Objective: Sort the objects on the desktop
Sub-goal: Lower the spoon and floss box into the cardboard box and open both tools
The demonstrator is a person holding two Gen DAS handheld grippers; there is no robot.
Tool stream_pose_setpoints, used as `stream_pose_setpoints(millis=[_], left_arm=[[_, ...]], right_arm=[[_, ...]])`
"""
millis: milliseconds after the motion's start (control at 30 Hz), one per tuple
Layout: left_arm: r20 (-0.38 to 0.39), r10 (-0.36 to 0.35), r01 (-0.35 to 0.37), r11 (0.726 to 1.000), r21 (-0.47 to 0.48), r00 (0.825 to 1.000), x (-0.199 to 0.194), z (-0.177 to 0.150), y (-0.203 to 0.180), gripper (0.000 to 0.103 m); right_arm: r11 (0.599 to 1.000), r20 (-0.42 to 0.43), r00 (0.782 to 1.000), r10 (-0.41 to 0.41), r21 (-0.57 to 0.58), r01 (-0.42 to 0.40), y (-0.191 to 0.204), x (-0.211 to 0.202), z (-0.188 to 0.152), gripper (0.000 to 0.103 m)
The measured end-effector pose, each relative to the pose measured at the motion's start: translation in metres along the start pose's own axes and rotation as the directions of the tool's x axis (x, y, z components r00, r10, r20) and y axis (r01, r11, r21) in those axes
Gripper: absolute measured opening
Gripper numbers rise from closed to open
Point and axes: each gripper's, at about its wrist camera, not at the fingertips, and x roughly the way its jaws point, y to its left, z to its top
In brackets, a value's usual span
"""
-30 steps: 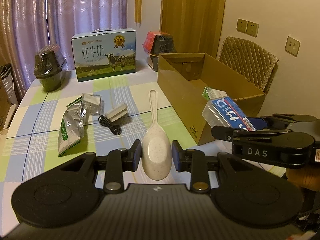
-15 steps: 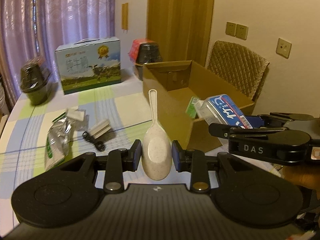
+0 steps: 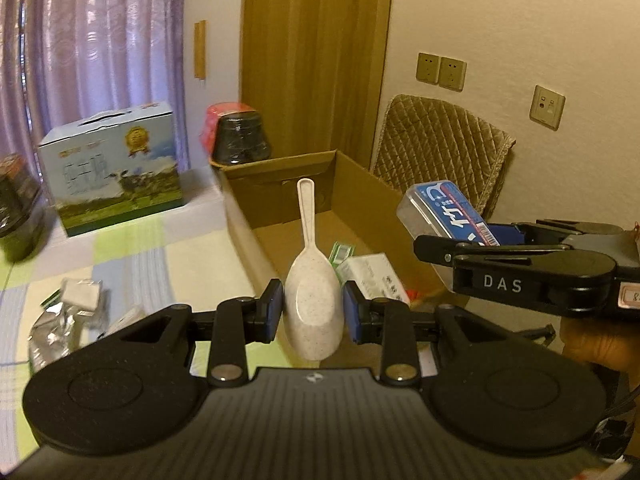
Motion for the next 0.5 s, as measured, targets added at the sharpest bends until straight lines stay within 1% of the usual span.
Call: stream_pose_setpoints(millis=[267,400,500], left_arm=[[-0.018,-0.026,0.026,0.999,0.027,1.000,0.046,0.015,-0.016,0.027],[-0.020,0.004,-0.003,0.999,0.044,1.000,0.066,0.011,-0.018,0.028],[-0.027,0.013,-0.012,0.999,0.040,1.000,0.070,0.007,-0.015,0.029]], right_arm=[[0.999,0.005,1.000,-0.021,0.024,0.021,-0.026,0.023,0.011,0.053],[0.999,-0.002,1.000,-0.029,0.036,0.029,-0.034,0.033,0.010,0.053],[0.999,-0.006,0.999,-0.031,0.044,0.032,-0.039,0.035,0.008,0.053]])
